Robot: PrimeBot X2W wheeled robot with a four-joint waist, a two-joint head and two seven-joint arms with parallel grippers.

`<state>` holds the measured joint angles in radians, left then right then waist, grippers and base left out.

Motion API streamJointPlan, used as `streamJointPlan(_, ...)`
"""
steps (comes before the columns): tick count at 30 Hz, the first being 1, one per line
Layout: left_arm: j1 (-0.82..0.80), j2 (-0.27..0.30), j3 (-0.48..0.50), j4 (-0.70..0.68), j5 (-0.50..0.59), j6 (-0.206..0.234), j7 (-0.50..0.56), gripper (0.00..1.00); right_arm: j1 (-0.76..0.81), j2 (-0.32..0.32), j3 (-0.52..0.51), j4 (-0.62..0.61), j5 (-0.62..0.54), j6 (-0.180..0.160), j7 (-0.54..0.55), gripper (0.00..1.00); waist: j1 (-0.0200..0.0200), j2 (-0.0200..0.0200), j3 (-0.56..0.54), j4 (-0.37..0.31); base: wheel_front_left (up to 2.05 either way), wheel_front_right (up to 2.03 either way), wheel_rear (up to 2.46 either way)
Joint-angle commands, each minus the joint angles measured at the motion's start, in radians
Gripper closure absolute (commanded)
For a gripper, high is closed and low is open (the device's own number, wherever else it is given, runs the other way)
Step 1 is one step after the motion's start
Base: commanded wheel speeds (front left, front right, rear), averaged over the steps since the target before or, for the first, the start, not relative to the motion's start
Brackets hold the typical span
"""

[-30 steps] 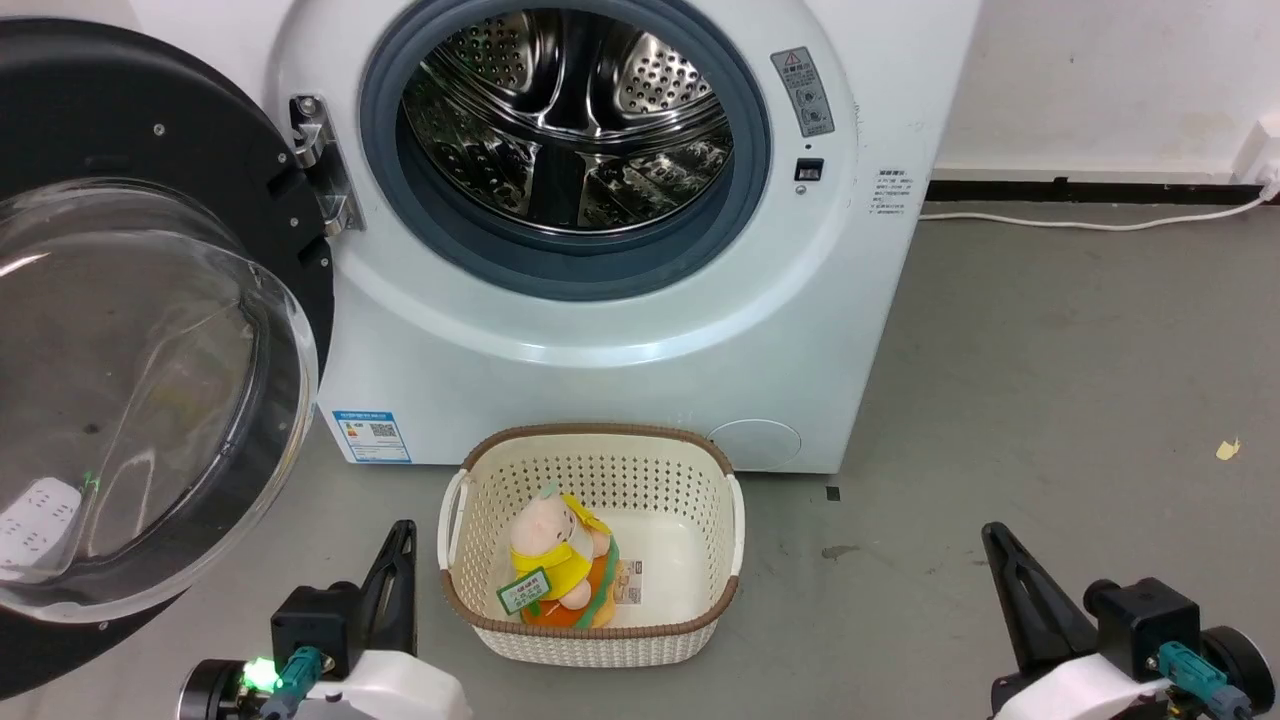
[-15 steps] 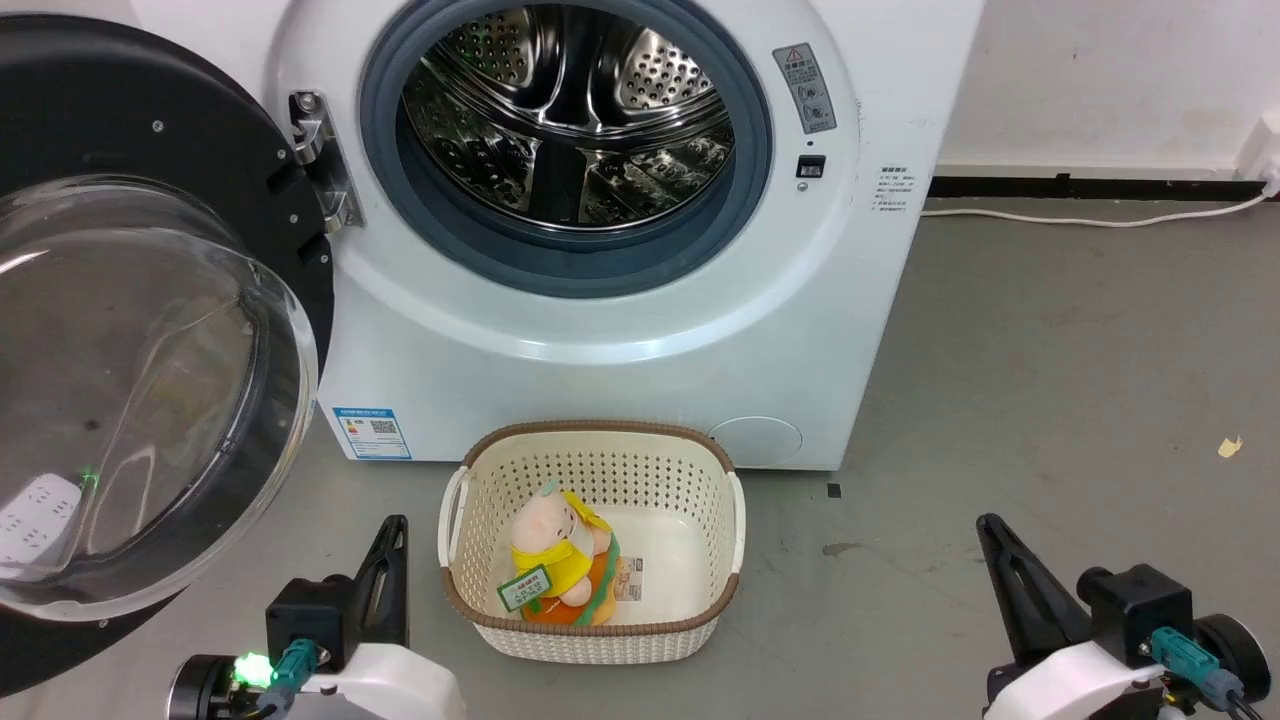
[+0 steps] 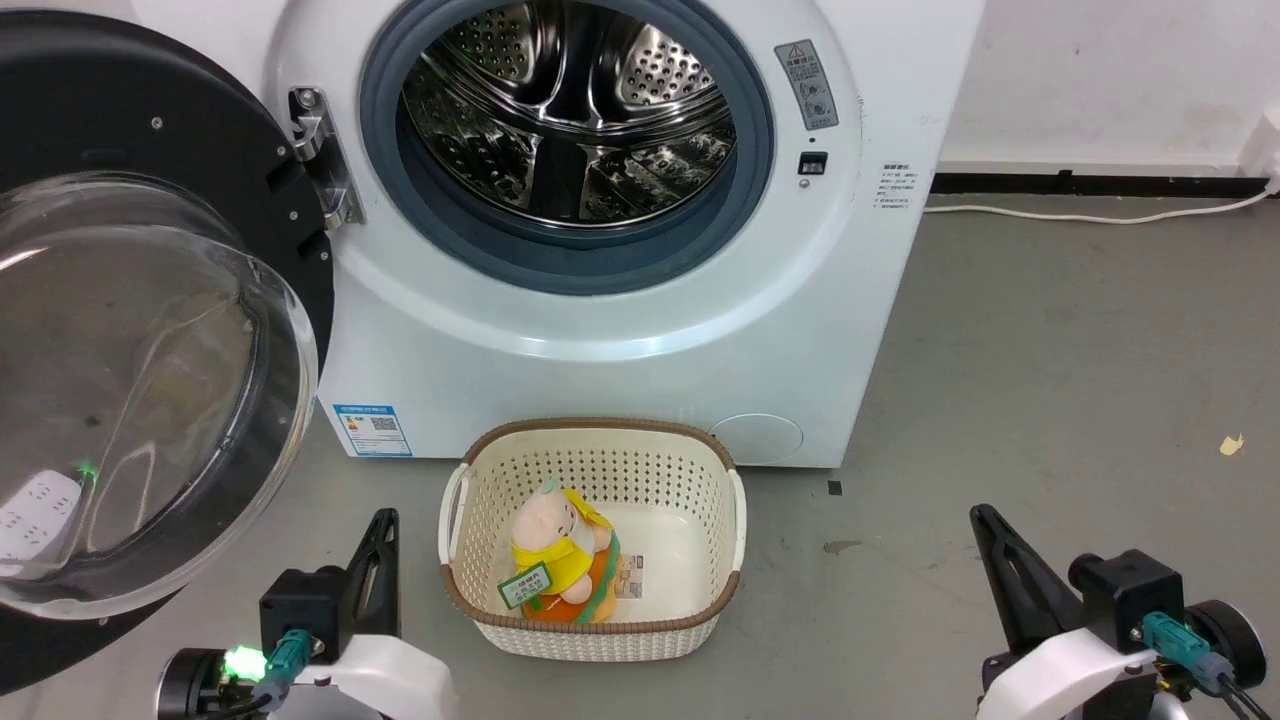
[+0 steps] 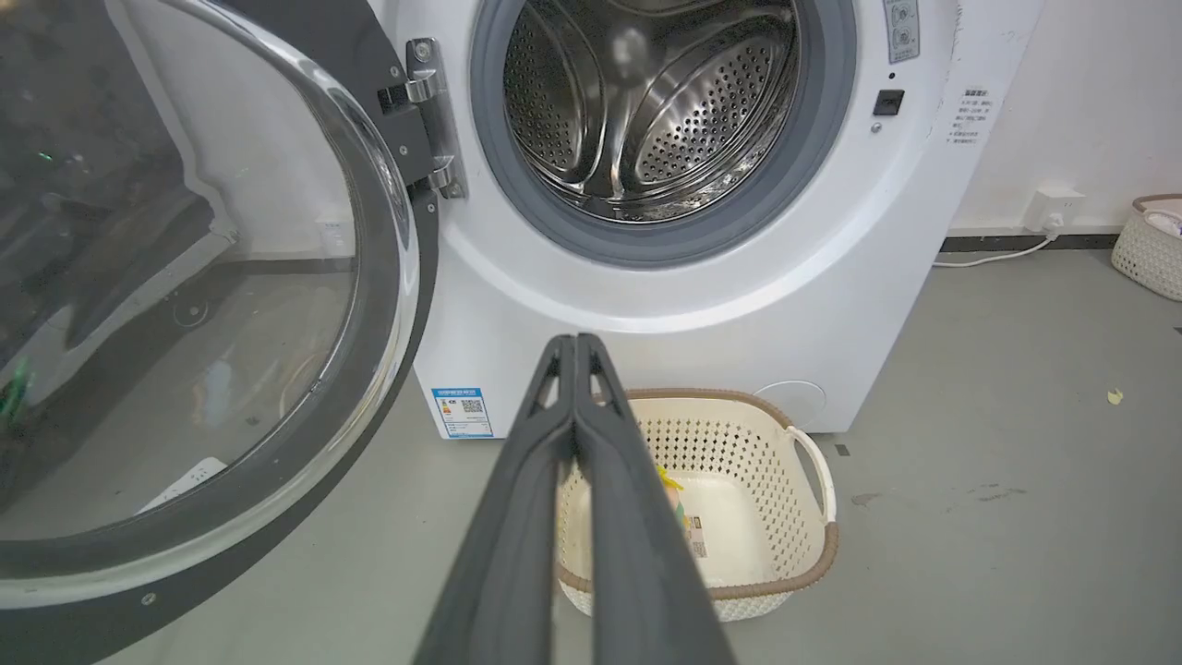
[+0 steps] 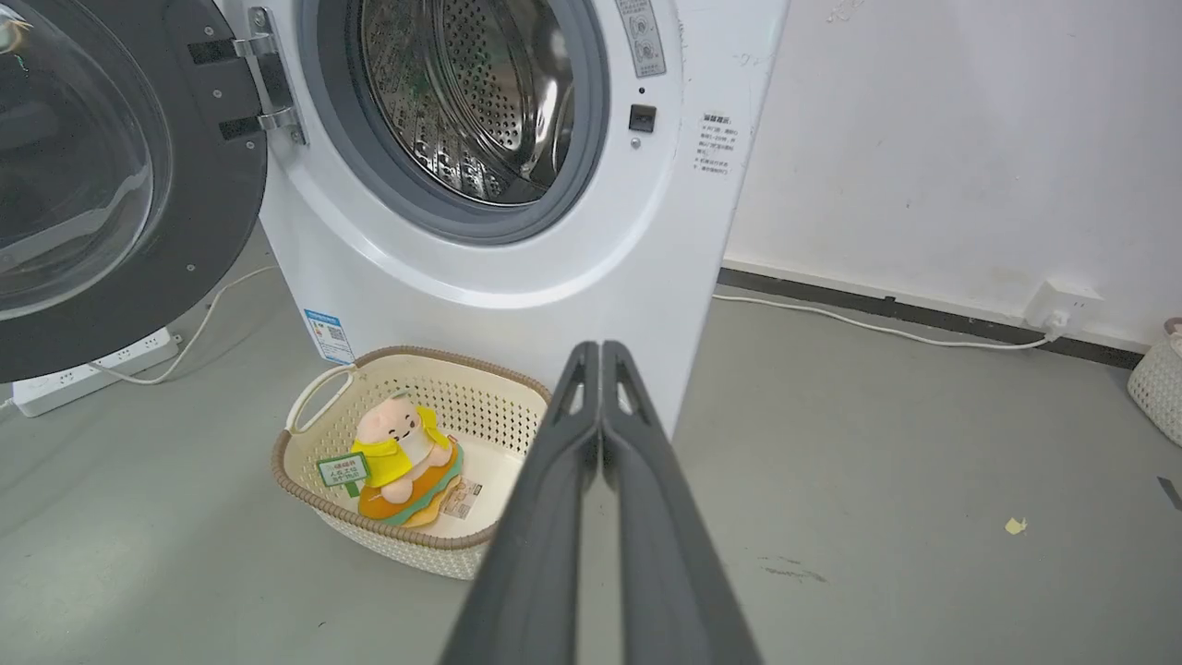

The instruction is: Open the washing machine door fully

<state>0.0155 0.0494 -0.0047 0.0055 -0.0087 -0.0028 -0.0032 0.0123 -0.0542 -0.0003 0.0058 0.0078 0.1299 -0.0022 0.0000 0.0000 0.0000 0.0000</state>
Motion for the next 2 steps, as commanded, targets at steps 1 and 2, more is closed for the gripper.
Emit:
streamJointPlan(1, -0.015, 0.001, 0.005, -0.005, 0.009, 0.003, 0.003, 1.0, -0.012, 0.004, 0.0, -0.006, -0.008, 0.001, 0.002, 1.0, 0.0, 0.0, 0.0, 0.0, 0.0, 0.0, 0.0)
streamJointPlan(2, -0.015, 0.001, 0.005, -0.005, 0.009, 0.003, 0.003, 1.0, -0.012, 0.004, 0.0, -0.006, -0.008, 0.001, 0.002, 1.0, 0.0, 0.0, 0.0, 0.0, 0.0, 0.0, 0.0)
